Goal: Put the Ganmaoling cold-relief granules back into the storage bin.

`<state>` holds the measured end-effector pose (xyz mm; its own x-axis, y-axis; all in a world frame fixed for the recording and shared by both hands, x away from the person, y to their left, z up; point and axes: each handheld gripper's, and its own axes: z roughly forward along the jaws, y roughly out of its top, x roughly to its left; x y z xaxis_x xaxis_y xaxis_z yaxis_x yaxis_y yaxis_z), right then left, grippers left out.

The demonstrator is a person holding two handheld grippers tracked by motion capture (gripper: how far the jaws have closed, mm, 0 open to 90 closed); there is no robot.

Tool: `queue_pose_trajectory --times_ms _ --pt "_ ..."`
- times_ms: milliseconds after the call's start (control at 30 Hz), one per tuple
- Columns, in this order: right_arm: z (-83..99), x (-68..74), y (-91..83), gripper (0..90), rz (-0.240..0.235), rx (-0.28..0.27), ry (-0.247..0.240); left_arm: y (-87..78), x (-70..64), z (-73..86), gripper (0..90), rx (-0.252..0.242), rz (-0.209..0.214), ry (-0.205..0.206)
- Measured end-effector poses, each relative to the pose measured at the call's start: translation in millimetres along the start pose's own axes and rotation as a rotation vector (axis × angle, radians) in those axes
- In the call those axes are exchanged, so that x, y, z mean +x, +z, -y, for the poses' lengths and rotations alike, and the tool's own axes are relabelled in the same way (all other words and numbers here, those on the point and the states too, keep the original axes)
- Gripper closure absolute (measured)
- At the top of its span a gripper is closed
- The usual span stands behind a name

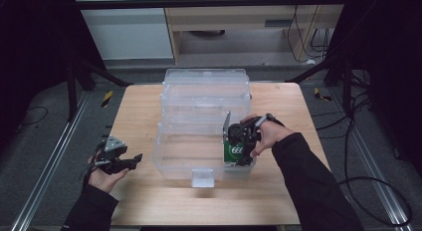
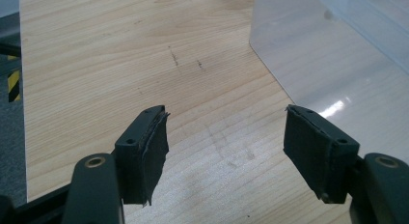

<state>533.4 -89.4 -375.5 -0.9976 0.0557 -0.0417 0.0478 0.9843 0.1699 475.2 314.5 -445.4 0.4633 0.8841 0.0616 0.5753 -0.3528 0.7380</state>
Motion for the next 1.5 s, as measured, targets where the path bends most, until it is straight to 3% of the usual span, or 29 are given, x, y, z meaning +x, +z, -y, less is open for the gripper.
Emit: queue_pose_trajectory --times_ms 667,900,1067,1500 --pt "-1.1 1.7 2.6 15.7 0.025 0.010 0.011 0.3 -0.4 0.0 31.3 0.003 0.003 0.005" --pt "0.4 1.0 -2.4 15.8 0.026 0.001 0.044 1.0 -0.9 0.0 31.3 0.005 0.003 0.006" --pt "-0.3 2.4 -6.8 17.1 0.038 -0.028 0.040 0.6 -0.7 -0.1 31.4 0.002 0.004 0.004" --pt "-0.5 12.9 -29.4 22.8 0.092 -0.117 0.092 0.7 -1.5 -0.4 31.4 0.001 0.006 0.006"
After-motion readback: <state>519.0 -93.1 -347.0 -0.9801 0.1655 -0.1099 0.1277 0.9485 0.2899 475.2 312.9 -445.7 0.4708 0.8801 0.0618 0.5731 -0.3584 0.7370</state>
